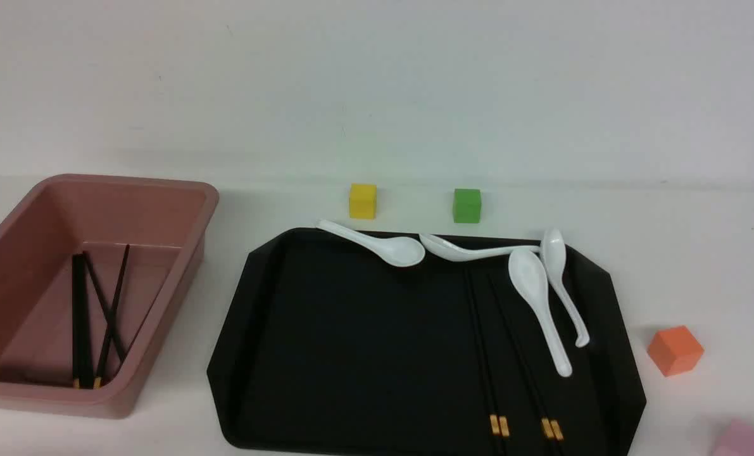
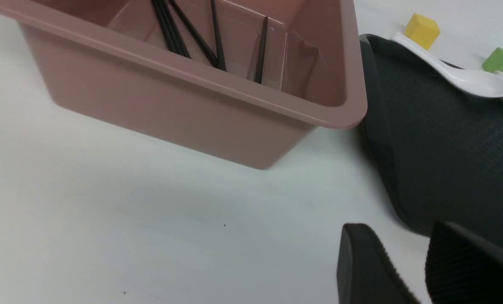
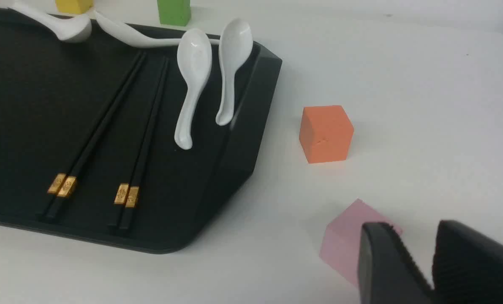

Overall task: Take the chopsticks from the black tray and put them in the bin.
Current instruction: Use the right arm to grab a pair of chopsticks

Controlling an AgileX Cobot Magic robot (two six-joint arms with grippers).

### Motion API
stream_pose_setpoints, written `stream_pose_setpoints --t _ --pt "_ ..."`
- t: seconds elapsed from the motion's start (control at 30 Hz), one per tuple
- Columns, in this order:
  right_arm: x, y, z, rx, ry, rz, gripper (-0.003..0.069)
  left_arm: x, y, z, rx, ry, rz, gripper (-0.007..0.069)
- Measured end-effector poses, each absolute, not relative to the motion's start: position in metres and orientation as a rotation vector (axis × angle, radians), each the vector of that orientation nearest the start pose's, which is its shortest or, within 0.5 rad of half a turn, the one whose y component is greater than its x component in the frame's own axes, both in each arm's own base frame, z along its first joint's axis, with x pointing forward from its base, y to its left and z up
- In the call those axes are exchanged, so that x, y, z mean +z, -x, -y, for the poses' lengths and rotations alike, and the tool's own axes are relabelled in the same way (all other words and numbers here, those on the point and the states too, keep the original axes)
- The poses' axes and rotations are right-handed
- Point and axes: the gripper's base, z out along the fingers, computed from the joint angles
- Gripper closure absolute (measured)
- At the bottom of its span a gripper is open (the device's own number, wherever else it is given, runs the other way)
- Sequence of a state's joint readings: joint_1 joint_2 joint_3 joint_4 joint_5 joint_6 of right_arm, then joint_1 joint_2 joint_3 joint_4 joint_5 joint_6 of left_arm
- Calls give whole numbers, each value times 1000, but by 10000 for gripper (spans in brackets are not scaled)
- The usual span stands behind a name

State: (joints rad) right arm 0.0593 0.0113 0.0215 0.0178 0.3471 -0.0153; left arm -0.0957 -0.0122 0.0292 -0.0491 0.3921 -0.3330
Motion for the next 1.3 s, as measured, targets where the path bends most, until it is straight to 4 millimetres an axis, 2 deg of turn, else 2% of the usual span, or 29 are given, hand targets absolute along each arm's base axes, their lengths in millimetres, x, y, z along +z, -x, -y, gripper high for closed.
stream_pose_setpoints --t 1.3 --pt "174 -54 -4 48 58 -1863 420 169 -52 7 -340 256 -1889 386"
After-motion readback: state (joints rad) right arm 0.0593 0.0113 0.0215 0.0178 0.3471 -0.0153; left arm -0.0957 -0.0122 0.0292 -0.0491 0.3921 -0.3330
